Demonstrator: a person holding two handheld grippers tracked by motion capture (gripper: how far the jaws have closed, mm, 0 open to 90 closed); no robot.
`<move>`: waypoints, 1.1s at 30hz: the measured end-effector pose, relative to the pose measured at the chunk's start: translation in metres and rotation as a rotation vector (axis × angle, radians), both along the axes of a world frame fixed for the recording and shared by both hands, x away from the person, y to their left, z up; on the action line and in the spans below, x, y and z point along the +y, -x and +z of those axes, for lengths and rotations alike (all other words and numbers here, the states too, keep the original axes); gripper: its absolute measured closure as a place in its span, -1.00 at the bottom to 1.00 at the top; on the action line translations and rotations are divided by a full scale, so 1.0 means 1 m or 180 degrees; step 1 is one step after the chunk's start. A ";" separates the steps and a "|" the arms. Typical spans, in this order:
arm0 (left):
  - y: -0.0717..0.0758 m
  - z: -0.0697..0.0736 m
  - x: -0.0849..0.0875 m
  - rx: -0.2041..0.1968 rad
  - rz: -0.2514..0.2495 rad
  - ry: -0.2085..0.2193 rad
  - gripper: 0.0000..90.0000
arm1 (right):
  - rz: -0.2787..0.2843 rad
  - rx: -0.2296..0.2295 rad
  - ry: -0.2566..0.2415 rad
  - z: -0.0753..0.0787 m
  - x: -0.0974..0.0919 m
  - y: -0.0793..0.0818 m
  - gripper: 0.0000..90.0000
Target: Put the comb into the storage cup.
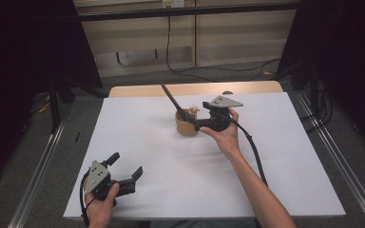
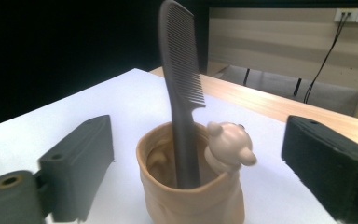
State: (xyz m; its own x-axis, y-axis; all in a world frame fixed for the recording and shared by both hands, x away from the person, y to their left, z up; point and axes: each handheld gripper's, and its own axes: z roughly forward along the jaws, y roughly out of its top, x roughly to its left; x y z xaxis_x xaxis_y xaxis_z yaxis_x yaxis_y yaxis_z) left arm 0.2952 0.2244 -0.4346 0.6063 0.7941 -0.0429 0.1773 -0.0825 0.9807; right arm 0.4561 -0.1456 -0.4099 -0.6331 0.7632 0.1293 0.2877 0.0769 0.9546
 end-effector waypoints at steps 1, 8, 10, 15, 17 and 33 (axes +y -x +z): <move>0.000 0.000 0.000 0.0005 -0.0007 0.0011 -0.94 | -0.0076 0.0017 -0.0061 0.000 -0.003 0.000 -0.94; 0.001 -0.001 -0.003 -0.0005 -0.0059 -0.0034 -0.94 | -0.0185 0.0018 -0.0095 0.003 -0.007 0.003 -1.00; 0.002 0.000 -0.003 -0.0019 -0.0051 -0.0012 -0.94 | -0.0201 0.0018 -0.0119 0.004 -0.009 0.006 -1.00; 0.003 0.001 -0.002 -0.0017 -0.0044 -0.0016 -0.93 | -0.0309 -0.0021 0.0011 0.002 -0.010 0.014 -0.99; 0.003 0.001 -0.001 -0.0021 -0.0045 0.0007 -0.94 | -0.0342 -0.0036 0.0049 0.002 -0.011 0.017 -0.98; 0.004 0.001 0.000 -0.0034 -0.0035 0.0019 -0.94 | -0.0658 -0.0212 0.0084 0.004 -0.034 0.037 -1.00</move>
State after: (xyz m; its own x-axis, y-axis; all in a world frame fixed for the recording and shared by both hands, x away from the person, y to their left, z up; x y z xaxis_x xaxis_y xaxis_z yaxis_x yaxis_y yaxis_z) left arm 0.2917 0.2241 -0.4331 0.6154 0.7871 -0.0411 0.1660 -0.0785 0.9830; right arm 0.4187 -0.1795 -0.4055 -0.4693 0.8802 0.0707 0.2364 0.0481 0.9705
